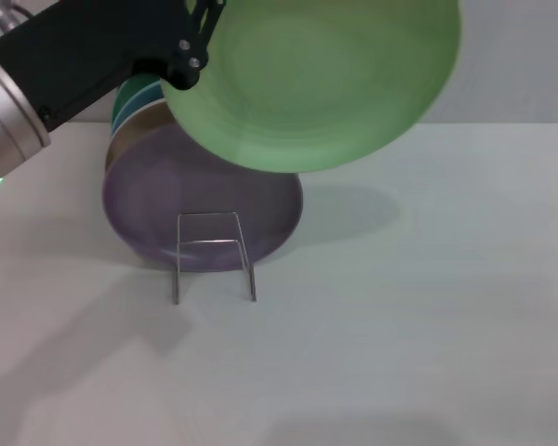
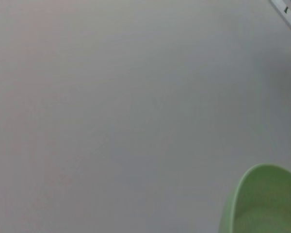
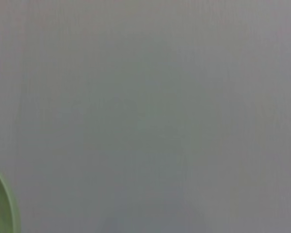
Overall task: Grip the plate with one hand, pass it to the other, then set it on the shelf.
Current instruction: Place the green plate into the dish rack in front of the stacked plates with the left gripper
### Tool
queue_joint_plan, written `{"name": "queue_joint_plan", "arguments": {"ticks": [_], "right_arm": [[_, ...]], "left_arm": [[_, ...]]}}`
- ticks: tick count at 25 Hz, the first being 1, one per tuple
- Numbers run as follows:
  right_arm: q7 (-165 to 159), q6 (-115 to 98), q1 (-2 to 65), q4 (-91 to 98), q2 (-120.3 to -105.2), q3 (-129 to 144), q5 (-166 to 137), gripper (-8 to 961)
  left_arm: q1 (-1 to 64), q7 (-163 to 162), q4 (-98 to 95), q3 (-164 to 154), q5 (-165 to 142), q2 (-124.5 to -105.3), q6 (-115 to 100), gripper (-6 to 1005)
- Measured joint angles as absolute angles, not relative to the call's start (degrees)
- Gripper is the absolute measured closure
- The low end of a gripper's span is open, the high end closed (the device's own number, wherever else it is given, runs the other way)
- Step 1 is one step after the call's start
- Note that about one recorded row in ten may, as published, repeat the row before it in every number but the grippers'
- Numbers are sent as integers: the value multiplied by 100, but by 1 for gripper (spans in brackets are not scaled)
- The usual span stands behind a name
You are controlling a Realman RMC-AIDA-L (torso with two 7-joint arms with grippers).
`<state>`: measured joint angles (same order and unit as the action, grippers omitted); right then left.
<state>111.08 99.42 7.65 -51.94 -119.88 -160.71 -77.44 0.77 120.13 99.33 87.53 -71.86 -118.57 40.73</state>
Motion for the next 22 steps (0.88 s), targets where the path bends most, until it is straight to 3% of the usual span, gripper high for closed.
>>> {"name": "queue_joint_plan", "arguments": {"ticks": [7,22], "right_arm": [[11015,9949,765,-5185,-11988,-15992,-7744,286],[10981,9967,818,-5185,-11979,-15932,-7746,286]], "left_arm": [[275,13269,8699,9479,-5761,-11854,5479,924],[844,14007,7182,9887,-5395,-11858,6061,925]]}}
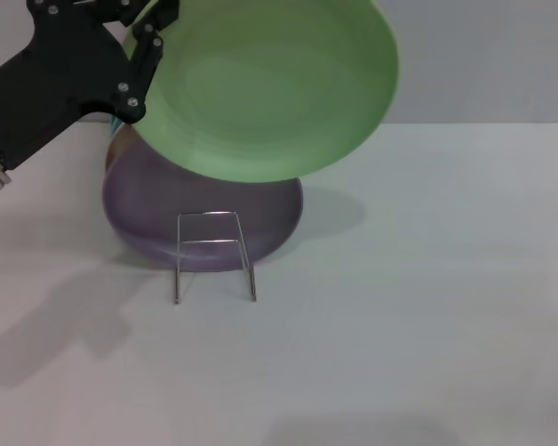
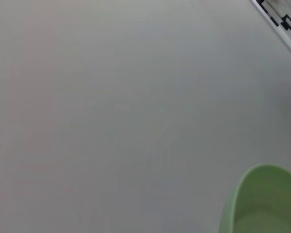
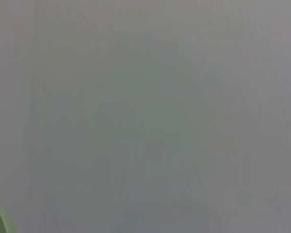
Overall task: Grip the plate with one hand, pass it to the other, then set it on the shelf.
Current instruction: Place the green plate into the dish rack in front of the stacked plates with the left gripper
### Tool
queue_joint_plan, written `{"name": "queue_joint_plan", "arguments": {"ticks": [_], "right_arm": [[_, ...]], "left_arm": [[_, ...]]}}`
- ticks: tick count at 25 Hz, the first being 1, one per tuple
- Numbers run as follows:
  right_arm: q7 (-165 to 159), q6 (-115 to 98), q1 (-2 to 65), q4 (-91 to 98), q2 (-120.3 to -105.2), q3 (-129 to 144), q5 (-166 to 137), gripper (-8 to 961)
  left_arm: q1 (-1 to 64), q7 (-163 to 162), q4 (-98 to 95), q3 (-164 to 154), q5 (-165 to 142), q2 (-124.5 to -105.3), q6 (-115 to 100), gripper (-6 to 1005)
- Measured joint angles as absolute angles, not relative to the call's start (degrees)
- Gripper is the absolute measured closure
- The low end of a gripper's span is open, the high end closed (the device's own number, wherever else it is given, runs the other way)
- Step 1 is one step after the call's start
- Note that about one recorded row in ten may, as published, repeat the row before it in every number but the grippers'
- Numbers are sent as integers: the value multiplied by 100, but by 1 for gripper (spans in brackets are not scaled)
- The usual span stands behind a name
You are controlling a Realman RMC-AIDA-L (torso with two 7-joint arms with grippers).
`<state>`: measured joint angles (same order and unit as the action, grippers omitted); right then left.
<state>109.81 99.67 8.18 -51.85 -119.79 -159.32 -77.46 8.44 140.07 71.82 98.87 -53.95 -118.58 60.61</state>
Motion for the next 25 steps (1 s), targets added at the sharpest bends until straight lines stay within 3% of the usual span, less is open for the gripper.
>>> {"name": "queue_joint_plan", "arguments": {"ticks": [25], "right_arm": [[10996,9952,885,-5185,-11953,-15908,-7752,286]], "left_arm": [[1081,14520,5983,10384,-5273,-11841,6938,925]]}}
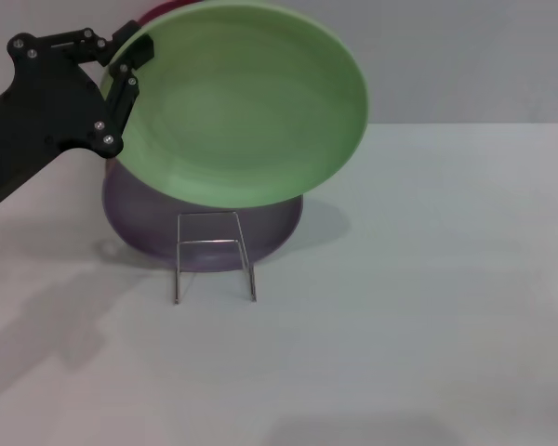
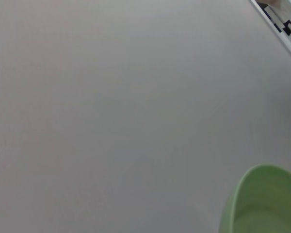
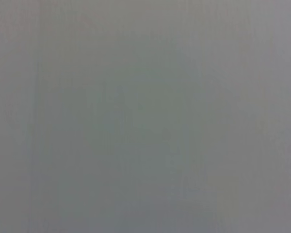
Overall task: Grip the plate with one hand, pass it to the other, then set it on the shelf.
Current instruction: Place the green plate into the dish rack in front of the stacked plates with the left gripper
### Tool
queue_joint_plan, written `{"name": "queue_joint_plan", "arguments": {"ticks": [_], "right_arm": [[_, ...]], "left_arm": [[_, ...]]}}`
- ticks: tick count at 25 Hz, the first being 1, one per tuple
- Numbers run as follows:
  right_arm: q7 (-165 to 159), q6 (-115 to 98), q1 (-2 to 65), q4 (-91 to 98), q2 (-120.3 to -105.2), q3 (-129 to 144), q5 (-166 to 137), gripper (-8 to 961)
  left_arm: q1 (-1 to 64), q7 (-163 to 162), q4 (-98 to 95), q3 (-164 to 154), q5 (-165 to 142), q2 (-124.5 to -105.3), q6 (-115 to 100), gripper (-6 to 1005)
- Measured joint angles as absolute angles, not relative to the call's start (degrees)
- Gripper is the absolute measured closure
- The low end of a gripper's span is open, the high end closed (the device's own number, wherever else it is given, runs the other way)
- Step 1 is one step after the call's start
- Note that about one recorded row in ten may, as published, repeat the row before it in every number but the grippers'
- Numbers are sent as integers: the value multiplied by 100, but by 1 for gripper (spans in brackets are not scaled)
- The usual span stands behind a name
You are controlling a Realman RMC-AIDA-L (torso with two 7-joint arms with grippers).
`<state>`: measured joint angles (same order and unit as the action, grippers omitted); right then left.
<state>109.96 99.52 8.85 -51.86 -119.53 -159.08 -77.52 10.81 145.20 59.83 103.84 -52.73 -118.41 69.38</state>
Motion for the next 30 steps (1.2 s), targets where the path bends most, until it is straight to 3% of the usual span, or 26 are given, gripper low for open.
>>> {"name": "queue_joint_plan", "arguments": {"ticks": [30], "right_arm": [[10986,9967,885,-5185,-11953,-15830,-7761,286]], "left_arm": [[1682,15437,4341,10905,-5255,-11837,7738,922]]}}
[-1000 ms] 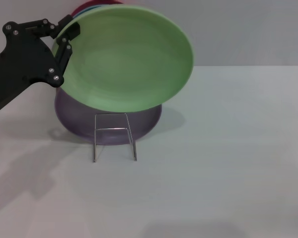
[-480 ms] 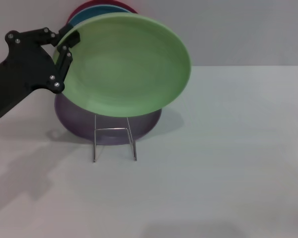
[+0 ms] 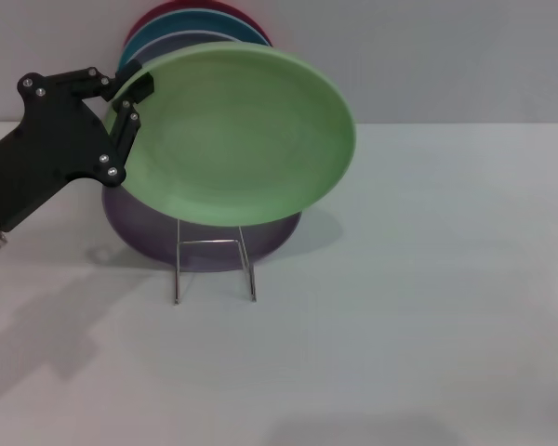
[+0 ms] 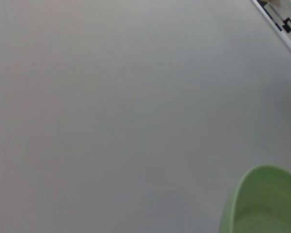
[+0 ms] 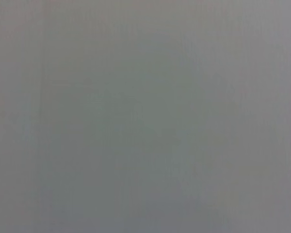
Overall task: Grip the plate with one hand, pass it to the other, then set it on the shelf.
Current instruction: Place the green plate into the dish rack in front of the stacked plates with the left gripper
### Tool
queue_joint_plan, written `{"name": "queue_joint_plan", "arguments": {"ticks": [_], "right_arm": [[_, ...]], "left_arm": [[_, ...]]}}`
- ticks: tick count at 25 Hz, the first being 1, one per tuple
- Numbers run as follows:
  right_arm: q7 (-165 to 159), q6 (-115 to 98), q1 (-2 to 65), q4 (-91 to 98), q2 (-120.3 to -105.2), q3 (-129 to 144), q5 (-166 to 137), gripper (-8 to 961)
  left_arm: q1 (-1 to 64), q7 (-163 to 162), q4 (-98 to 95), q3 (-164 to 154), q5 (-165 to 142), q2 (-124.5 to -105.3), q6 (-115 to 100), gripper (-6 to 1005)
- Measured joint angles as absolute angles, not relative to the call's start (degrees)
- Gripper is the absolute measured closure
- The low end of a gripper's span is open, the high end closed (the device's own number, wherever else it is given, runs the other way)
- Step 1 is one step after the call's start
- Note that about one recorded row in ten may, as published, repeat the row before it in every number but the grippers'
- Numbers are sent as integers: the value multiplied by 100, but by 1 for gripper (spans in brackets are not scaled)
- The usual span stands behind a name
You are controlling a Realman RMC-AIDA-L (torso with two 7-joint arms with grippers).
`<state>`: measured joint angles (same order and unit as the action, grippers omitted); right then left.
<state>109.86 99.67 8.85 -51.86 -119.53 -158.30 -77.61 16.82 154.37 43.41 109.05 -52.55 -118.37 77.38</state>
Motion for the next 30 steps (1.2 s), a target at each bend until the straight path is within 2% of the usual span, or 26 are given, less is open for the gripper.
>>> {"name": "queue_joint_plan", "arguments": {"ticks": [30], "right_arm": [[10970,10019,896,-5213,-11936,-15707,-7751,286]], "left_arm": [[1818,15871,3533,11039,-5309,-11821,7918,919]]}}
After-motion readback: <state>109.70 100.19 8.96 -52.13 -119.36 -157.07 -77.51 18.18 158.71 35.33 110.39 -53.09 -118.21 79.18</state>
